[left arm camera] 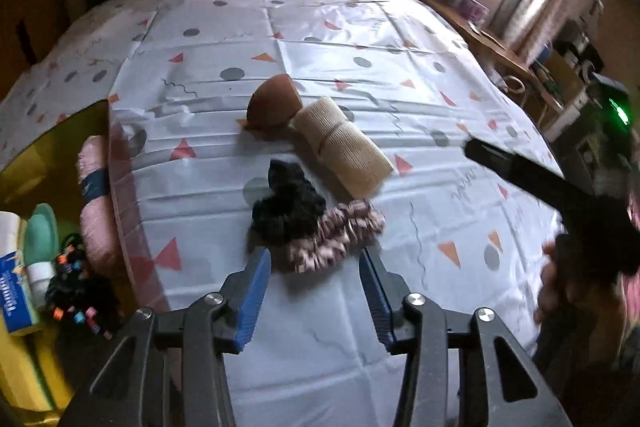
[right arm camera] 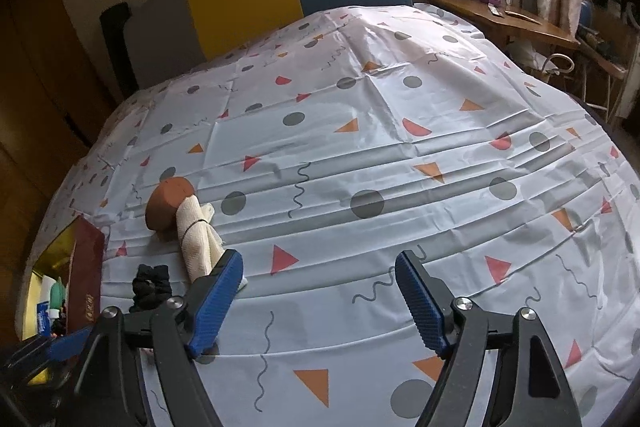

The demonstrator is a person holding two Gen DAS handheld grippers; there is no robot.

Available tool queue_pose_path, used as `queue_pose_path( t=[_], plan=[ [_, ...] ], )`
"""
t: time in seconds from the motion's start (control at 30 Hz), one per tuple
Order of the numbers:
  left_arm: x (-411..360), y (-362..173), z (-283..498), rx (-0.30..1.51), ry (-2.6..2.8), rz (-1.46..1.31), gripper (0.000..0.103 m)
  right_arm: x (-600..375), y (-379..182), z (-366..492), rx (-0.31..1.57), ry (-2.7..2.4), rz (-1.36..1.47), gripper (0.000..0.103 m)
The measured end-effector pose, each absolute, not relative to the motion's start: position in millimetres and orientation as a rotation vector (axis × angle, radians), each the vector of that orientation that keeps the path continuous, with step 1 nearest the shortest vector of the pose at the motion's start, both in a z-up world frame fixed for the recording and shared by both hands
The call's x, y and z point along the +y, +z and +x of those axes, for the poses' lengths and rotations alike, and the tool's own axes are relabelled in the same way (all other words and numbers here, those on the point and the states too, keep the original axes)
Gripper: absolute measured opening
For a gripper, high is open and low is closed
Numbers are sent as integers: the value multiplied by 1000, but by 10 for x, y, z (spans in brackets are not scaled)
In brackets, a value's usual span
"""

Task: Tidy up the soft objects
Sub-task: 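Grasp the black scrunchie with the left tool, then lift the black scrunchie with the left tool while the right tool grasps the beige rolled mat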

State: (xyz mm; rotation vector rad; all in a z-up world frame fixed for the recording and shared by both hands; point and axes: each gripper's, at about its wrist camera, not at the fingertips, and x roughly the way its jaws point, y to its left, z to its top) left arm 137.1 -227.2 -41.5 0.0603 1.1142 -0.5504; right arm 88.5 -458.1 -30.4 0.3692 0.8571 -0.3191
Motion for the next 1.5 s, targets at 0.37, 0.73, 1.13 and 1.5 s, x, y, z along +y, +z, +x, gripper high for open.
queue_pose_path(
  t=[0.37, 0.73, 1.13, 1.5],
  plan=[
    [-2540, -768, 1879, 1180, -467, 26, 47, -4624, -321, 890, 862, -306, 409, 80],
    [-2348, -930, 1912, 1156, -434, 55, 19, -4583, -353, 916, 877, -295, 392, 80],
    [-2379, -907, 1763, 1099, -430, 138, 17, -4472, -442, 973, 922, -246, 356, 80],
    [-2153, -513, 1289, 1002, -527, 97, 16, -4089, -466, 1333, 969, -64, 283, 80]
  ],
)
